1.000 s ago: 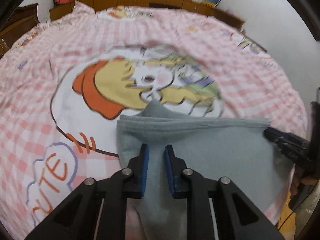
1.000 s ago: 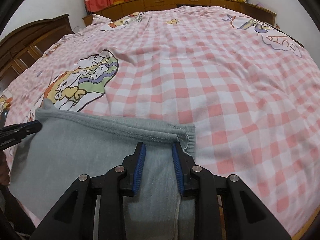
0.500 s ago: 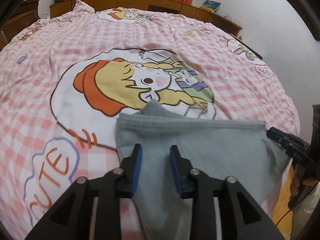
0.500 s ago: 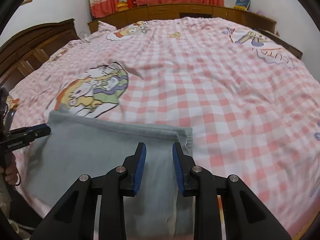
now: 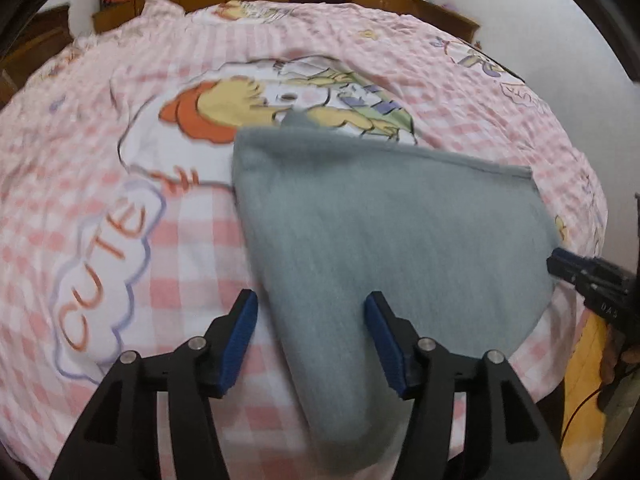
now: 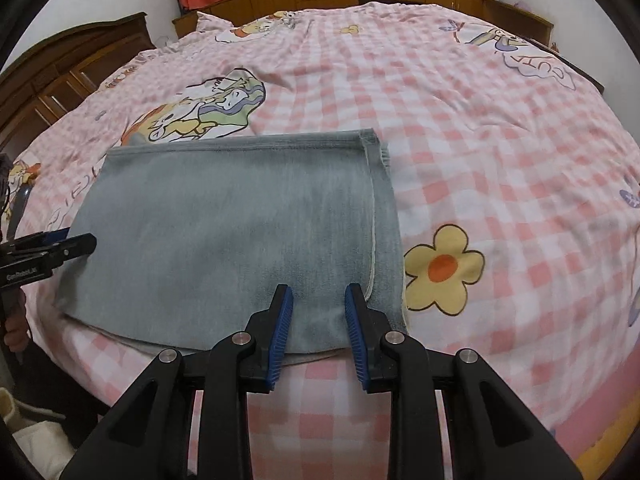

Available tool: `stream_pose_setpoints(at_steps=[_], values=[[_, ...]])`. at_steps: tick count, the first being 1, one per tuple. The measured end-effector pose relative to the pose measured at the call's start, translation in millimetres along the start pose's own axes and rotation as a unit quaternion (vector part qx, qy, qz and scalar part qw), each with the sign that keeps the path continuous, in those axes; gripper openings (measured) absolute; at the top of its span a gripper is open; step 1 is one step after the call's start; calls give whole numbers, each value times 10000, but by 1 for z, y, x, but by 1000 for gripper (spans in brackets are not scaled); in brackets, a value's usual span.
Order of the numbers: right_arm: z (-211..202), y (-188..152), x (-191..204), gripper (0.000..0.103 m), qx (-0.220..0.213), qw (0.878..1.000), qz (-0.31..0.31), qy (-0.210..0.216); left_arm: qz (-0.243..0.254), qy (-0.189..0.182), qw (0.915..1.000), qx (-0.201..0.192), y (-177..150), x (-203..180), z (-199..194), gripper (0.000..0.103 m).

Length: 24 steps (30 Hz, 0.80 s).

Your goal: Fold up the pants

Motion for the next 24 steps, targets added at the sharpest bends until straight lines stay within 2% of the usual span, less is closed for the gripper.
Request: stream_pose_setpoints(at_steps=[5, 12, 19, 24], values=[[-5, 0, 1, 28, -76, 10000, 62, 8, -38, -34, 10000, -62, -3, 1, -5, 61], [-23, -3, -2, 28, -120, 9994, 321, -84, -198, -198, 9996, -48, -24, 0, -14, 63], [-42, -1, 26, 33, -144, 9989, 317, 302, -450, -513, 9977, -20, -38, -7, -18, 64], [-34, -8, 42, 35, -67, 9989, 245, 393, -545, -741, 9956, -150, -36, -14, -19, 62]])
Point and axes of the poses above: each gripper's, at about its wrist camera, not at the fingertips, and z roughly the way its jaws point, x to its left, y to its top, the point moved 10 cm from there along z, roughly the way its jaws point, and after that the axes turned 12 degrees about z, right-handed, at the moved point
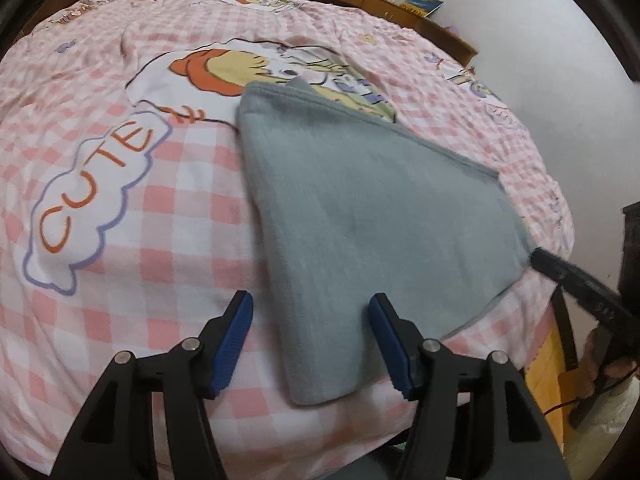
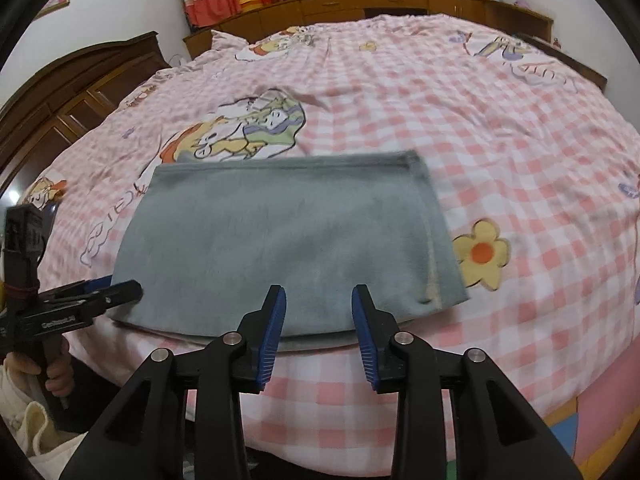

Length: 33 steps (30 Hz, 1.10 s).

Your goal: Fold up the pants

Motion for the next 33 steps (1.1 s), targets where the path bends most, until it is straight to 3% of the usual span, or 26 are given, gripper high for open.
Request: stream_pose_setpoints(at_steps=[2, 6, 14, 16, 21, 27, 33], values=[[7, -5, 3, 35, 110, 9998, 143, 75, 99, -125, 9998, -153, 5, -6, -4, 62], [13, -9, 13, 35, 216, 9993, 214, 239, 143, -38, 9998, -149, 7, -4, 1, 62], [21, -15, 18, 35, 299, 9992, 203, 189, -409, -341, 9979, -368, 10, 8, 12, 62], [19, -13, 16, 35, 267, 9991, 258, 197, -458, -349, 9975, -405, 12, 9, 12, 55], [9, -8, 13, 35, 104, 9991, 330, 237, -544, -371, 9972, -367, 15, 8, 6, 22], [-10, 3, -1, 35, -197, 9969, 613, 448, 101, -181, 9977, -644, 38, -18, -28, 16], [-27, 9, -20, 35, -479, 9930, 874, 639, 999, -103, 9904, -953, 72, -68, -59, 14]])
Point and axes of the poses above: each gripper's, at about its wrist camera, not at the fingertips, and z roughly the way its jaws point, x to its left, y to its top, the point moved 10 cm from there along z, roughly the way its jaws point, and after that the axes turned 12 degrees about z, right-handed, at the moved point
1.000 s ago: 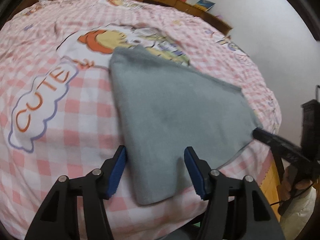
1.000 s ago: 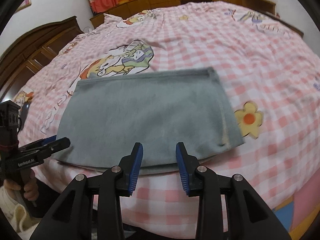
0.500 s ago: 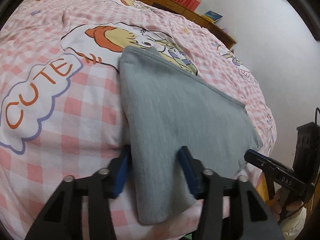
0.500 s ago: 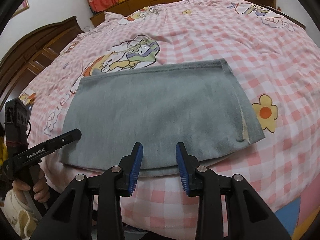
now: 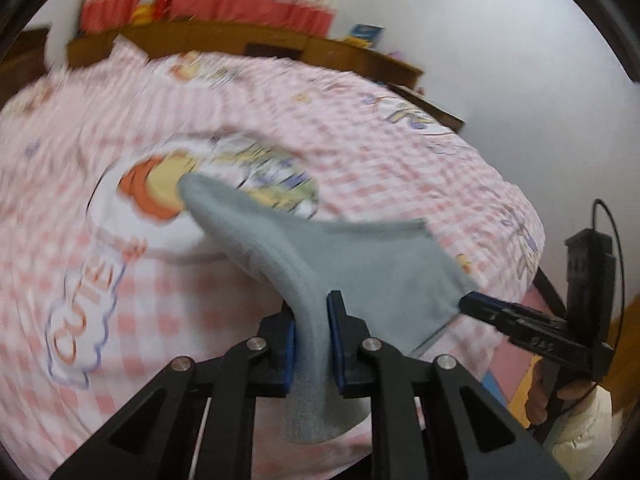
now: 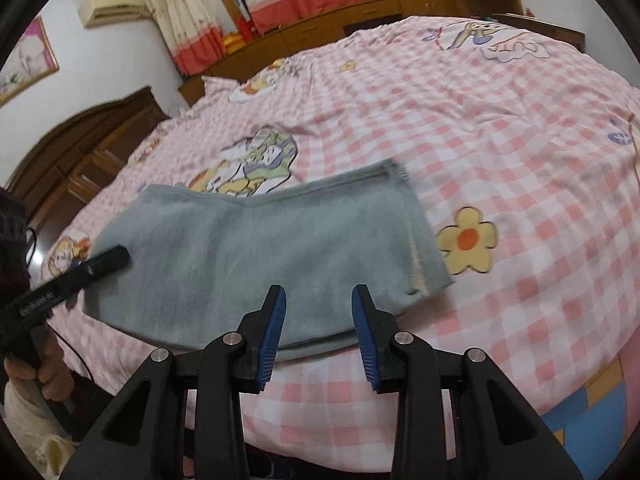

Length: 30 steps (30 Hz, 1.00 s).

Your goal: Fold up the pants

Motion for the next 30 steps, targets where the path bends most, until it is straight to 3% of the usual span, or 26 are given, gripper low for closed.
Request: stream_pose_setpoints(at_steps=[4, 9, 14, 21, 23, 27, 30], values=[[-15, 7, -18, 35, -199, 9994, 278, 66, 472, -209, 9987, -50, 39, -39, 2, 14], [-34, 16, -40, 35, -460, 9972, 575, 148, 953, -373, 9946, 180, 62, -85, 31, 14], [-42, 17, -60, 35, -496, 9957, 783, 91, 1193, -560, 9896, 571, 55, -126, 78, 14], [-47, 16, -78, 35, -525, 9941, 948, -5, 1089, -670, 9843, 1217, 27, -144, 133, 14], [-45, 15, -81, 35, -490, 9939, 985, -16, 996, -669, 9839, 1327, 21, -143, 137, 19], [-41, 13, -78, 35, -438, 9945, 951, -31, 880, -601, 9861, 1277, 20, -138, 128, 55], [-37, 13, -71, 35, -388, 9953, 885, -22, 897, -449, 9888, 1106, 23, -126, 112, 58]])
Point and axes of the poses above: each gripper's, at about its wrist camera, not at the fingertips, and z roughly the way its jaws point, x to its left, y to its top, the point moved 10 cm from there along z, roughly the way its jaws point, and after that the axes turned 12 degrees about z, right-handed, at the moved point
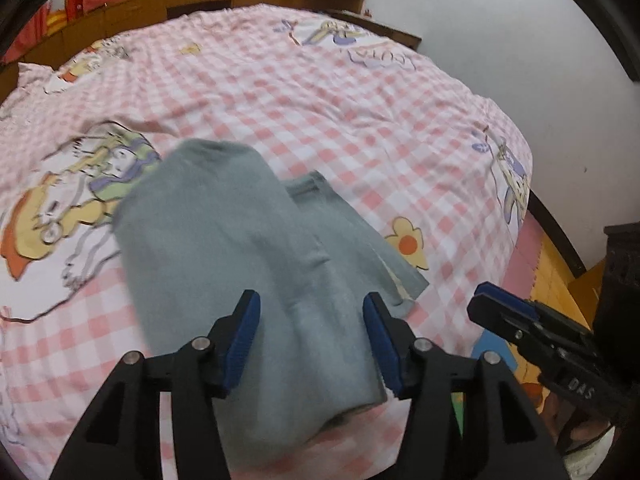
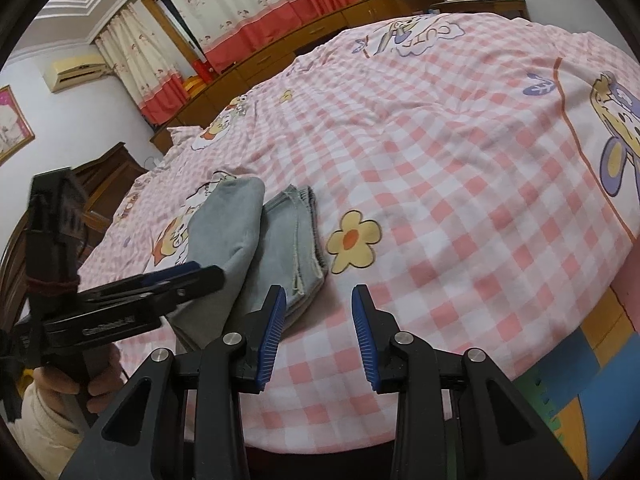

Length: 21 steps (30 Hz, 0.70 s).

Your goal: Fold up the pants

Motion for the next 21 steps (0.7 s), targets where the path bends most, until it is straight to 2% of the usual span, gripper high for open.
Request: stream_pose_setpoints(at_steps=[7, 13, 17, 21], values=[[13, -2, 26, 35, 189, 9995, -262, 62, -355, 198, 9990, -197, -14, 34, -29, 67], [30, -4, 50, 35, 389, 9974, -610, 10, -614, 276, 9972, -332, -28, 55, -45, 67], [46, -5, 63, 35, 597, 9946, -850, -49, -721, 554, 9957, -200, -42, 75, -43, 67], [63, -4, 74, 35, 766, 9911, -1086, -79, -950, 669, 9932, -62, -58, 91, -38, 67]])
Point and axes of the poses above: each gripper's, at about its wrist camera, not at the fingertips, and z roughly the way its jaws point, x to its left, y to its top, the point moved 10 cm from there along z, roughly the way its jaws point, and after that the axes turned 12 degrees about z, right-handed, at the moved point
